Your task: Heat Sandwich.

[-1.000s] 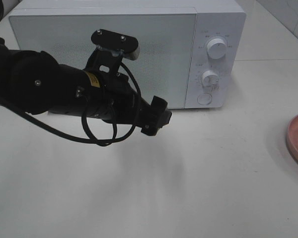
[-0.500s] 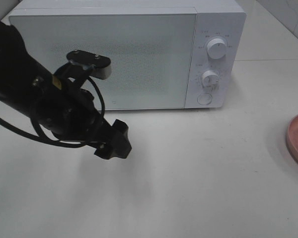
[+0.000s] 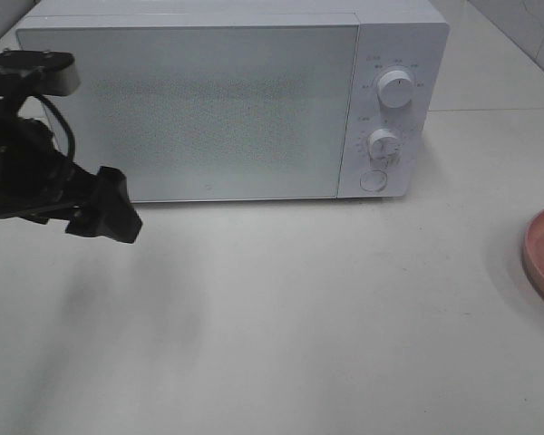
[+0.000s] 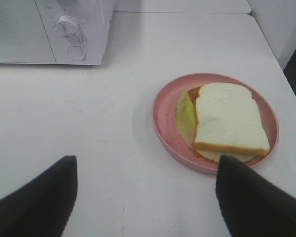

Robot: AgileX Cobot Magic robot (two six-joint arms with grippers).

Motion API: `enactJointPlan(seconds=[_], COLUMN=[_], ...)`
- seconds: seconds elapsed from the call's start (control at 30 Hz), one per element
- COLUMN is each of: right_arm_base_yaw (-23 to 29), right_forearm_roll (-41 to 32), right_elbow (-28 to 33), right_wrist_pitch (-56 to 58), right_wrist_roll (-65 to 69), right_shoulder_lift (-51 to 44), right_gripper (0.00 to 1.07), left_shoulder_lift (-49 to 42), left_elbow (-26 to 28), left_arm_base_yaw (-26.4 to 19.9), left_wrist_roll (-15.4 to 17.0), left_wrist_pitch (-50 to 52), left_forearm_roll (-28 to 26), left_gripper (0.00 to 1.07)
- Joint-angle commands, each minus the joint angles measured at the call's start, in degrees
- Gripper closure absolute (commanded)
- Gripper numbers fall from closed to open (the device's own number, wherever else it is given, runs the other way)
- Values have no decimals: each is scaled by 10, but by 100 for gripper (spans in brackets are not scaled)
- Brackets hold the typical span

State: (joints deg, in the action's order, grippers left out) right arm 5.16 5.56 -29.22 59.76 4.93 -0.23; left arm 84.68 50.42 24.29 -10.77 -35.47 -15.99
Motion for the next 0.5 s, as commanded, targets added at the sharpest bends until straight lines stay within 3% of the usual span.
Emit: enactJointPlan(seconds=[0.03,0.5], right_arm_base_yaw=[-4,-4], right_forearm_roll=[1,1], right_elbow=[0,0], right_wrist_pitch=[-3,-3], right_wrist_roll=[3,3], right_shoulder_lift=[-15,-15], right_gripper=[32,32], left_shoulder_lift=[-39,-143], left_elbow=[-34,-65], left_arm_base_yaw=[-46,-198], left_wrist_roll=[2,1], left_wrist_pitch=[-6,-80], left_forearm_roll=[1,17], left_gripper=[8,8])
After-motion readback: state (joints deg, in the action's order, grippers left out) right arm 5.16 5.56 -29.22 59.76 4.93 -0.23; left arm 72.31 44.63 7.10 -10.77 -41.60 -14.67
